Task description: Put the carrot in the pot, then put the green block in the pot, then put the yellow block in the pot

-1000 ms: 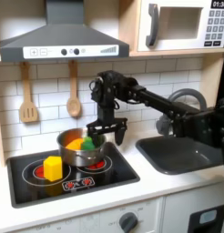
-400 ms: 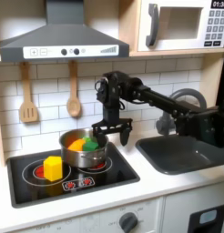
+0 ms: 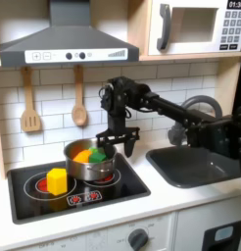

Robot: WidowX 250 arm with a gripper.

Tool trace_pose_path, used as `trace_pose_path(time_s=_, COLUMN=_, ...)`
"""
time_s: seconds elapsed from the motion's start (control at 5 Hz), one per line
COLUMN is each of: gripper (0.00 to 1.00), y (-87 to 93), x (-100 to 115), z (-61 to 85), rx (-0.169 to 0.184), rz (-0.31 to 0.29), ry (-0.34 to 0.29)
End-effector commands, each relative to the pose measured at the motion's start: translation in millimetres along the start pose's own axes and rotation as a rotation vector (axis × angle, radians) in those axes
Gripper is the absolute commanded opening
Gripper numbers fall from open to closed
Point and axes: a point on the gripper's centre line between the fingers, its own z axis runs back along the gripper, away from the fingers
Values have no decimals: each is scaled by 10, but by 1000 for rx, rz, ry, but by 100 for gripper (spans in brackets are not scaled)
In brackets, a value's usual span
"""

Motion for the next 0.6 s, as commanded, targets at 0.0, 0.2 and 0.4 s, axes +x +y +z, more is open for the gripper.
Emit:
trace_pose_path(time_s=0.0, gripper=0, y=-47, x=-19, z=-9, rx=-9, rz=-2, ry=-3)
trace_pose_path(time_s=0.2, gripper=0, y=-22, x=-21, z=-52, rx=-8, rz=-3, ry=1)
trace_pose_path(time_s=0.4, gripper=0, y=-21, x=-5, z=-63, rx=-9, rz=-3, ry=-1)
